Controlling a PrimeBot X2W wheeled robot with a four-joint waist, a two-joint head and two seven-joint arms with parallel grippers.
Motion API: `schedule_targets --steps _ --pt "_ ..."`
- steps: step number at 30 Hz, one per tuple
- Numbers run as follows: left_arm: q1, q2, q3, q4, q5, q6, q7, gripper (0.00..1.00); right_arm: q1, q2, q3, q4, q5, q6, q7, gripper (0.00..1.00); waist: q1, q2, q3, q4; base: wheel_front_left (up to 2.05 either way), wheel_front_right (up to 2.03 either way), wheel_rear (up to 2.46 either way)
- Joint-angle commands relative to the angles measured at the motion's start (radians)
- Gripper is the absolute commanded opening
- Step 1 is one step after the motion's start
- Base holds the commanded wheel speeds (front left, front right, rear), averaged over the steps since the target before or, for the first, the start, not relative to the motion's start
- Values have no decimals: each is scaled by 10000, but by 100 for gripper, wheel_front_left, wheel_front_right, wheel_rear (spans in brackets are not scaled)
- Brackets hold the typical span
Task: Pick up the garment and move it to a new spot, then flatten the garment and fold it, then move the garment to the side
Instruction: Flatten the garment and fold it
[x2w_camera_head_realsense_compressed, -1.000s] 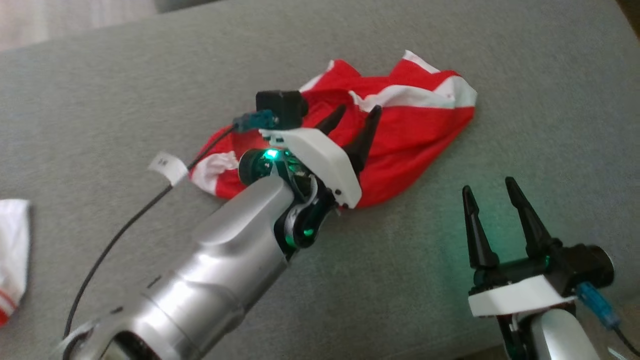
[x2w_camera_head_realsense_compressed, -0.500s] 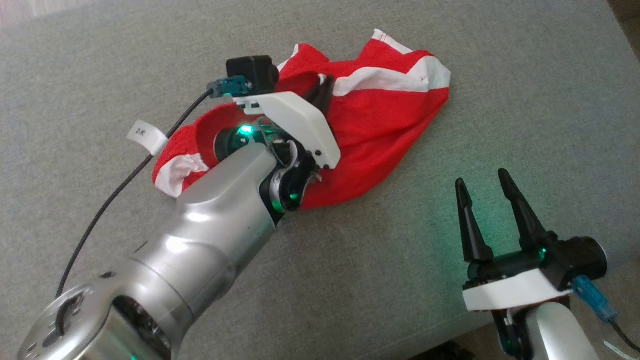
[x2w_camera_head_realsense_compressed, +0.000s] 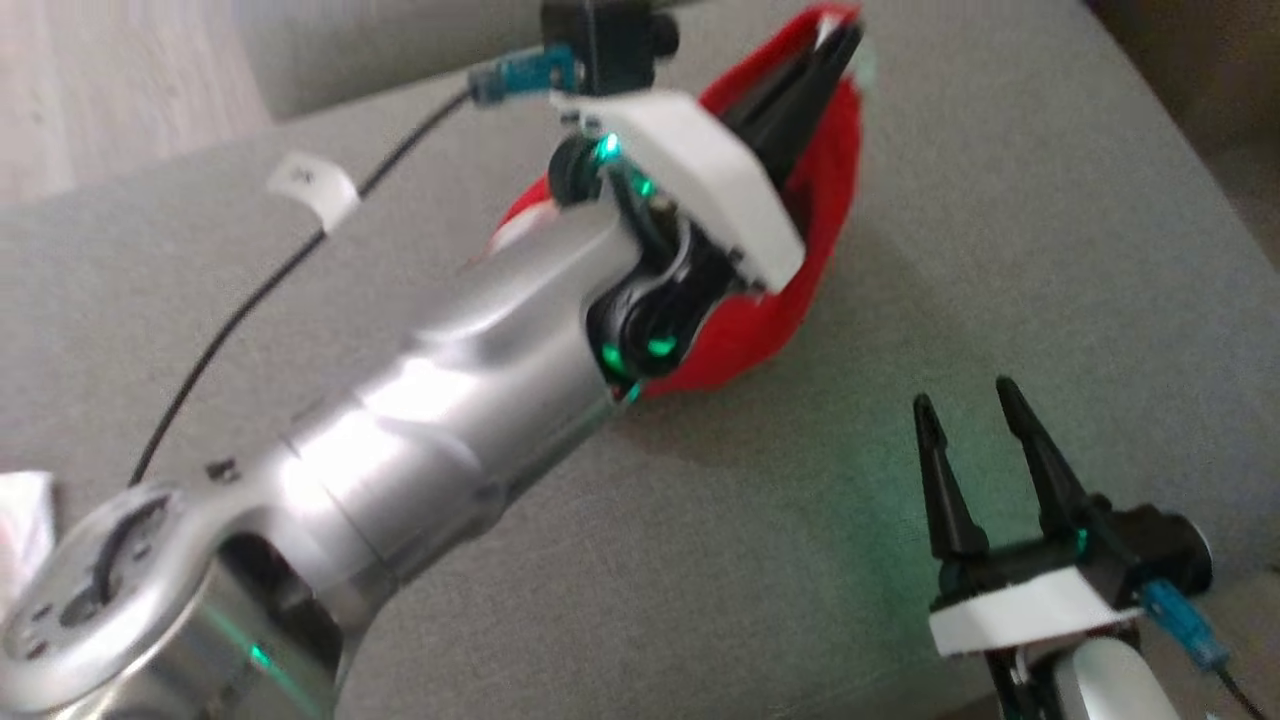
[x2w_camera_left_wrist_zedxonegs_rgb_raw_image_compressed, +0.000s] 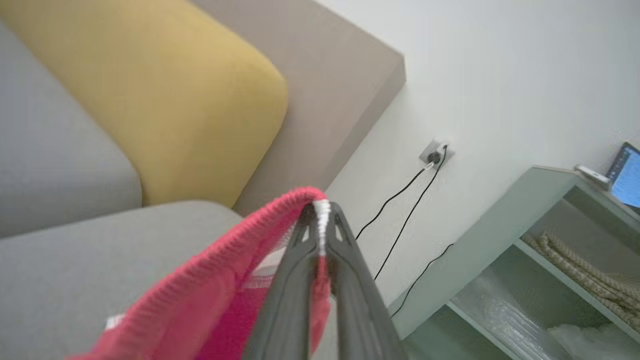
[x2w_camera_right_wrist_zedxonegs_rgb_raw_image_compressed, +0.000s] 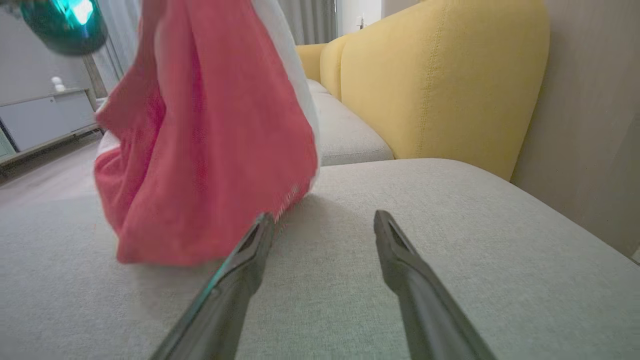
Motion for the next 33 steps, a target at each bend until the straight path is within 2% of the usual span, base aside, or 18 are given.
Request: schedule_targets --steps 1,4,7,15,21,26,29,33 --pt "-665 35 370 -260 -86 -48 -126 0 21 -61 162 -276 20 46 -109 100 2 0 -605 271 0 0 0" --pt "-827 180 521 -180 -87 -52 -190 0 162 -61 9 -372 16 46 -109 100 2 0 -833 595 0 0 0" --pt "-246 700 555 -292 -218 -97 -303 0 327 -61 -166 -471 -5 46 -109 100 2 0 -935 1007 0 0 0" --pt "3075 2963 264 -1817 -574 184 -1201 0 596 -61 -624 -702 79 46 -109 100 2 0 -675 2367 0 0 0" --pt "4423 4093 83 -2994 -530 656 -1550 0 288 -77 -982 -656 125 46 -109 100 2 0 -403 3490 0 0 0" --pt "4437 4278 103 -3350 -330 794 -1640 0 -465 -460 -1343 -35 143 46 -109 100 2 0 -102 4089 0 0 0" --pt "4300 4218 162 -3407 -157 793 -1711 0 -1360 -1056 -1371 1173 251 46 -108 100 2 0 141 4445 0 0 0" --pt "4129 4072 193 -3290 16 694 -1750 0 -2804 -1940 -654 2721 1435 46 486 100 2 0 405 4835 0 0 0"
